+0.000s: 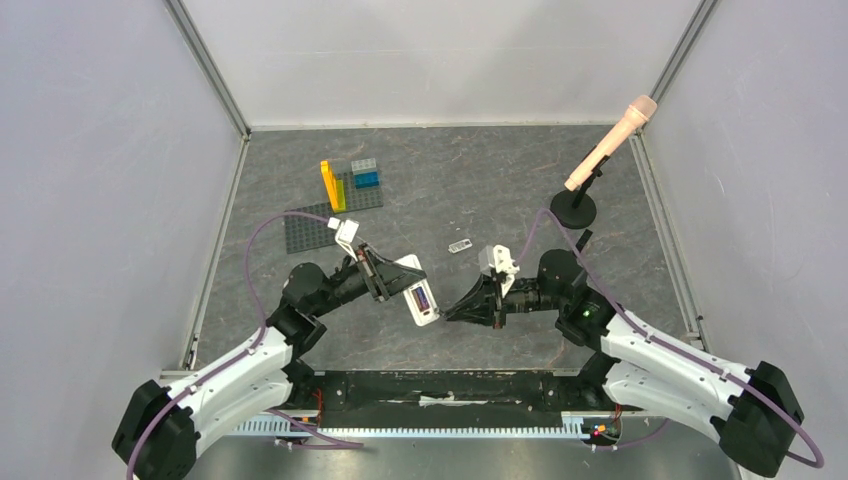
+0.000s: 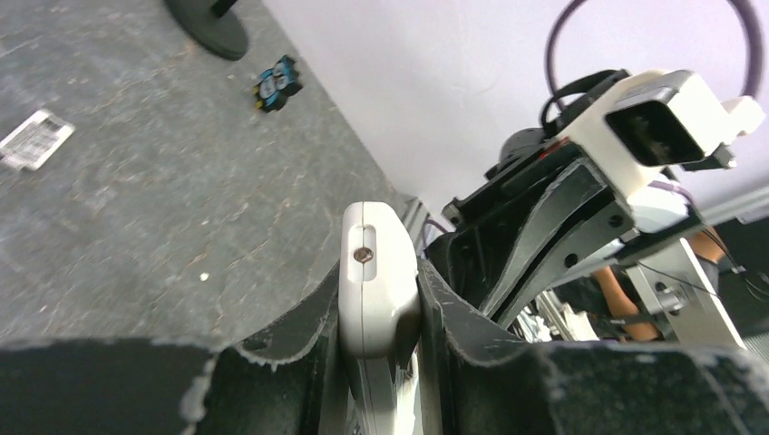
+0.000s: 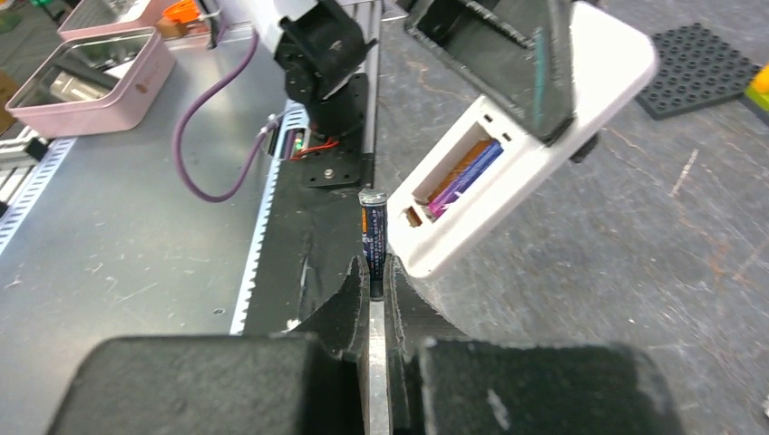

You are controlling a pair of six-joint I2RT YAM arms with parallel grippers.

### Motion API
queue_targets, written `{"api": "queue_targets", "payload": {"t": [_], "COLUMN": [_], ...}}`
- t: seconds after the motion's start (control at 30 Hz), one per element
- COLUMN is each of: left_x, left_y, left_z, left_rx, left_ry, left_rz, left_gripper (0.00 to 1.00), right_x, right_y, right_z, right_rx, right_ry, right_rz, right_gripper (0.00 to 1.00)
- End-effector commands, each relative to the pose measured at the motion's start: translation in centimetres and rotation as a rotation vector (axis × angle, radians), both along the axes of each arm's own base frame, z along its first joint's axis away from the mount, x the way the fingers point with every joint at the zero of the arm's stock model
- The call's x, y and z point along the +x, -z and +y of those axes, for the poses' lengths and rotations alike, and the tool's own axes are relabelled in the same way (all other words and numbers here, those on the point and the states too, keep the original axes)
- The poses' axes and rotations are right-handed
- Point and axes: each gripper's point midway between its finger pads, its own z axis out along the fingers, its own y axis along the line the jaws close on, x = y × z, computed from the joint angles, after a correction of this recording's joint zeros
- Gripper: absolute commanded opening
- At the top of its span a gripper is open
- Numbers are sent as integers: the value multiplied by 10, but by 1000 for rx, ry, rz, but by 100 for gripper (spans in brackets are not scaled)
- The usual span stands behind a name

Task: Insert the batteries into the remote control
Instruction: Load the battery into the remote control.

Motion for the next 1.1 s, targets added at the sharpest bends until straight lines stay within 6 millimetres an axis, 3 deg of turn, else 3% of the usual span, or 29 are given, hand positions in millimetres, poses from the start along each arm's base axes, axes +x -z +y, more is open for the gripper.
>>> {"api": "queue_targets", "payload": {"t": [0.0,0.1,0.23,0.4,0.73,1.07], "left_x": [-17,-19,-15,1,24,23], "left_y": [-39,-43,-45,-42,-24,-8], "left_z": [-3,-3,-1,9,24,34], "left_rx": [-134,-159,-186,-257,-310,-319], "left_ry": [90,101,75,-39,-200,-242], "left_rz": [-147,-165,-142,-43,113,107], "left_gripper": [2,2,2,2,2,2], "right_x": [-15,-8,24,48,44,49], "right_y": [-26,-36,-53,-46,-26,-17], "right_z": [6,10,22,30,44,53], "right_rx": [42,37,-35,-152,-389,-513], "right_ry": [-59,2,205,415,585,655], "right_rz": [-58,-10,158,328,345,282], "right_gripper": [0,0,0,0,0,0]}}
